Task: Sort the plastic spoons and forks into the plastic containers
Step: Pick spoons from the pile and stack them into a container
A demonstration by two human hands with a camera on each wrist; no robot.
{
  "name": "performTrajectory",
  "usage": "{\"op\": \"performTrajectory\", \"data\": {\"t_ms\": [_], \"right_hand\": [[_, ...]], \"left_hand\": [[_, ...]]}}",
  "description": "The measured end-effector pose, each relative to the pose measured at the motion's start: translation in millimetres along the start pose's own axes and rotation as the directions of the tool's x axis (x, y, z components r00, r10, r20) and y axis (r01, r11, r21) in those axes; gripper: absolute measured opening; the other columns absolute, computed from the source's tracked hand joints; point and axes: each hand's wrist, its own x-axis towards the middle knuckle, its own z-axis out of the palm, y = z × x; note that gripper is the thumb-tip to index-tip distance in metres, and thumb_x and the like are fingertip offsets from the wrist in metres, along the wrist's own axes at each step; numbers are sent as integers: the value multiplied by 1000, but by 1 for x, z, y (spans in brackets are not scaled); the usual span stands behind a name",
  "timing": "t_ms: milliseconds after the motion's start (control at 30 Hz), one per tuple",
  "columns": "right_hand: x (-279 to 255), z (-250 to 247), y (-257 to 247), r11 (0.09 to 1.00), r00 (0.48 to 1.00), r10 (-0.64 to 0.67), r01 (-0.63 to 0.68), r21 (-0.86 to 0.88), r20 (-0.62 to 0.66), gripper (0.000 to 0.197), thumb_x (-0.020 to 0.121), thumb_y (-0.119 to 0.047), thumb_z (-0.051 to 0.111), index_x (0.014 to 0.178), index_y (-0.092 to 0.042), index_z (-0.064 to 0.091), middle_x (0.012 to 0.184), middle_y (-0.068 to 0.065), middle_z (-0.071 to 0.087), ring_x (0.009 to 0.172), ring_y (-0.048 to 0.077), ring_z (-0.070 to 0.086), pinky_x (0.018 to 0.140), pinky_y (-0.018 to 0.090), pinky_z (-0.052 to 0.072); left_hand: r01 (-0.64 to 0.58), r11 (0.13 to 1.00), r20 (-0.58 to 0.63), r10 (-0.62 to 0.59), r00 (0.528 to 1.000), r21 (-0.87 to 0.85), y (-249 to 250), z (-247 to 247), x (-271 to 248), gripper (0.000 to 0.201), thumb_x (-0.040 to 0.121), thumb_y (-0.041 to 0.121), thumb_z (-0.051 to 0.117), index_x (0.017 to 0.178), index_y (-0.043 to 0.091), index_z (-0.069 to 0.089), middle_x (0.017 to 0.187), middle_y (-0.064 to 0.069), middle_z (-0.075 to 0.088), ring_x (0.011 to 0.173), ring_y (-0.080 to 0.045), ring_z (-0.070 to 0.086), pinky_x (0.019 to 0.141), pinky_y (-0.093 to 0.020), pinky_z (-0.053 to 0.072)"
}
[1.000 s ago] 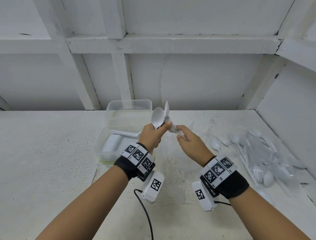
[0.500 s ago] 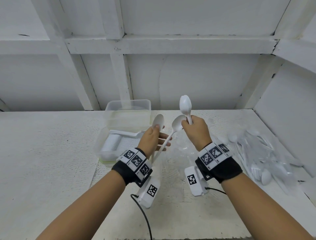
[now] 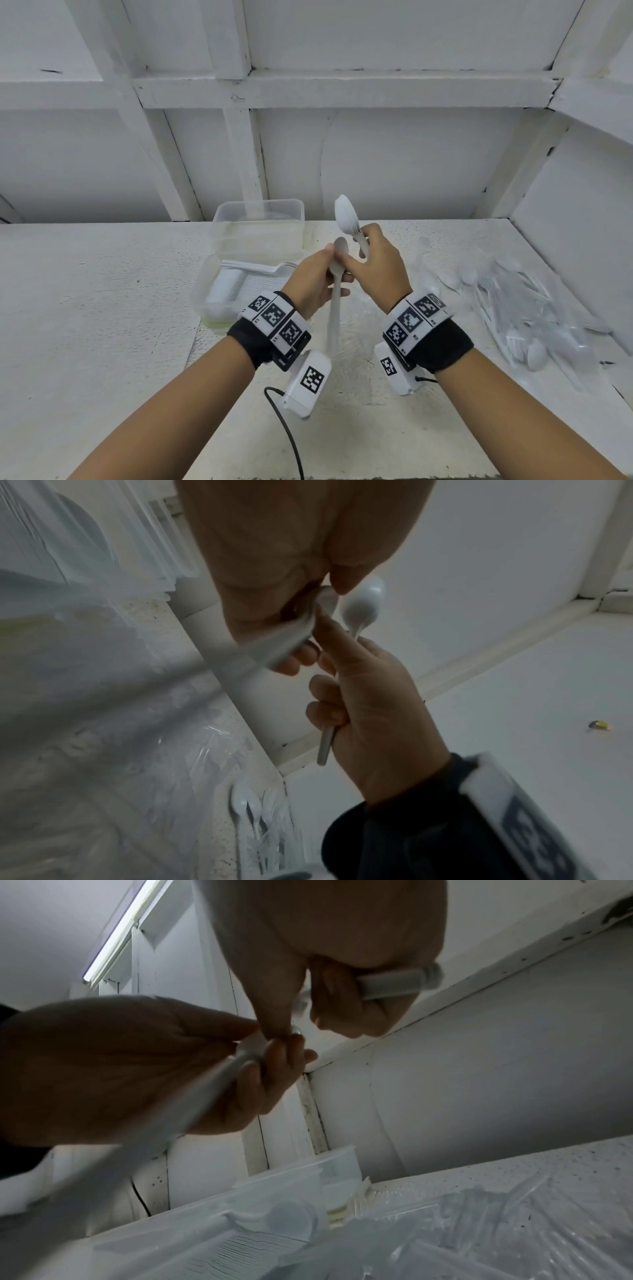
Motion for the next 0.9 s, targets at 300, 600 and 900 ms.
{"op": "performTrajectory", "data": {"t_ms": [300, 600, 900], "right_hand": [[-24, 12, 2, 989, 999, -11, 3, 150, 52, 33, 97, -12, 40, 130, -12, 43, 100, -2, 55, 87, 11, 52, 66, 14, 37], [-31, 24, 12, 988, 990, -143, 144, -56, 13, 35, 98, -18, 39, 132, -15, 49, 112, 6, 60, 101, 21, 56, 81, 28, 45], [-30, 17, 11, 882, 916, -397, 365, -296, -53, 36, 86, -27, 41, 104, -15, 69, 78, 8, 48, 63, 21, 48, 50, 33, 46]], "left_hand": [[-149, 970, -84, 135, 987, -193, 4, -7, 7, 30, 102, 21, 34, 101, 5, 59, 91, -7, 64, 86, -16, 62, 83, -33, 55], [-132, 944, -148, 90, 985, -303, 3, -3, 10, 29, 102, 22, 33, 124, 5, 41, 107, -13, 57, 87, -19, 59, 76, -30, 53], [-145, 983, -145, 129, 981, -111, 1, -6, 10, 23, 101, 30, 34, 109, 13, 47, 84, -2, 52, 75, -12, 49, 74, -25, 43]]}}
